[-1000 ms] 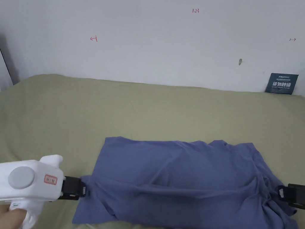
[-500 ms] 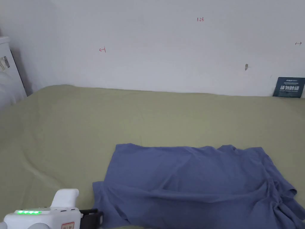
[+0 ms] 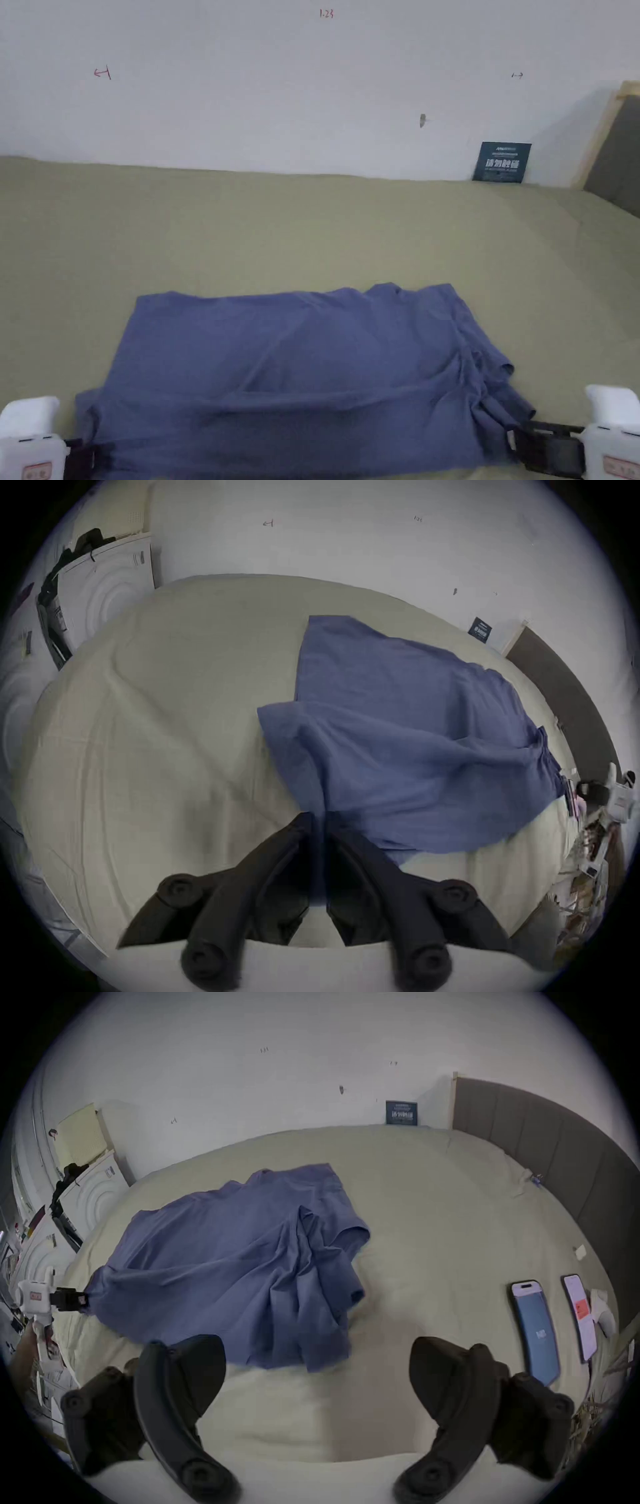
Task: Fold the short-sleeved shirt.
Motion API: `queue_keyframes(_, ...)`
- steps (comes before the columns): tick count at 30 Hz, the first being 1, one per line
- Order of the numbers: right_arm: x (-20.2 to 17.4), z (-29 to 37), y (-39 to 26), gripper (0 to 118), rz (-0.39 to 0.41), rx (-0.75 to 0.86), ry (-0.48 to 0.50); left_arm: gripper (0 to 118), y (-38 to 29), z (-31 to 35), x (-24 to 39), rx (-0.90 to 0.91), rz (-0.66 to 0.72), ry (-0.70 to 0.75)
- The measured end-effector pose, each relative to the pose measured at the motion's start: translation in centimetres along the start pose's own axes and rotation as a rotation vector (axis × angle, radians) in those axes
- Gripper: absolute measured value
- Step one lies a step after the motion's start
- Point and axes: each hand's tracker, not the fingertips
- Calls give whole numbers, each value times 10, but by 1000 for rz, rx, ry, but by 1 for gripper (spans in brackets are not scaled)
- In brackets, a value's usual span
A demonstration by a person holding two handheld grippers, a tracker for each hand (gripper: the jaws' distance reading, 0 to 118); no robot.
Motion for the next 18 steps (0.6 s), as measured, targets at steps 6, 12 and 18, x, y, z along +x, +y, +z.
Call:
queue_keyframes(6, -7, -68, 9, 85, 58, -75, -60, 8, 1, -6, -8, 27, -4, -4)
queue_keyframes(12, -19, -59, -1, 8, 106, -77, -87, 8, -1, -11, -14, 0, 26, -18)
queue_keyframes(18, 1, -23, -3, 7, 29, -34, -11, 7, -4, 11, -21, 10, 38, -84)
